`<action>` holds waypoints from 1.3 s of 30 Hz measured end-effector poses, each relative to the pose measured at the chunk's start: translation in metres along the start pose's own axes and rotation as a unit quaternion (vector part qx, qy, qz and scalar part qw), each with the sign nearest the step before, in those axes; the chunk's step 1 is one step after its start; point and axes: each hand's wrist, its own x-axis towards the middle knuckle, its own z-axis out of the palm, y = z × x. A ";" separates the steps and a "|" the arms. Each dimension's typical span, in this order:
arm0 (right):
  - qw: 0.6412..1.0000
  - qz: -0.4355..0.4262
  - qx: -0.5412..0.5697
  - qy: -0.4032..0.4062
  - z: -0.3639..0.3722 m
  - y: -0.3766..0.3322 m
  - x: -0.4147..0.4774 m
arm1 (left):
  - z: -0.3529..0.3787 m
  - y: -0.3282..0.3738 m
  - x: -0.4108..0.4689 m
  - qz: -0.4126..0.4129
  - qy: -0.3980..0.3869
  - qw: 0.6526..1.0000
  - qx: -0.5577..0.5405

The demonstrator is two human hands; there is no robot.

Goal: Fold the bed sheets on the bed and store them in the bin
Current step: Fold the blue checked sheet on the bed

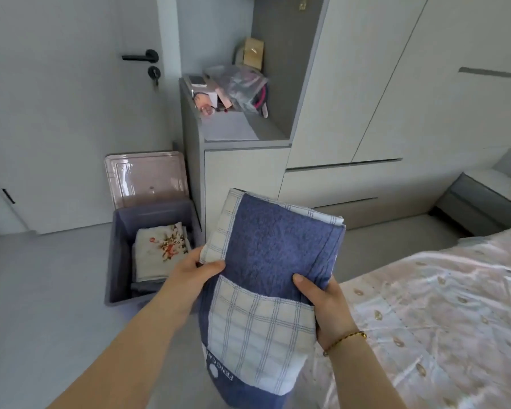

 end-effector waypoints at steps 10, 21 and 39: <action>0.995 0.092 -0.007 -0.036 0.108 0.050 0.176 | -0.116 0.028 0.166 -0.054 0.044 0.995 0.069; 0.967 0.093 -0.234 -0.041 0.228 0.038 0.313 | -0.212 0.098 0.330 -0.065 0.005 0.988 0.142; 0.889 0.075 0.062 0.448 0.396 0.155 0.308 | -0.317 0.041 0.486 -0.263 -0.340 0.887 0.172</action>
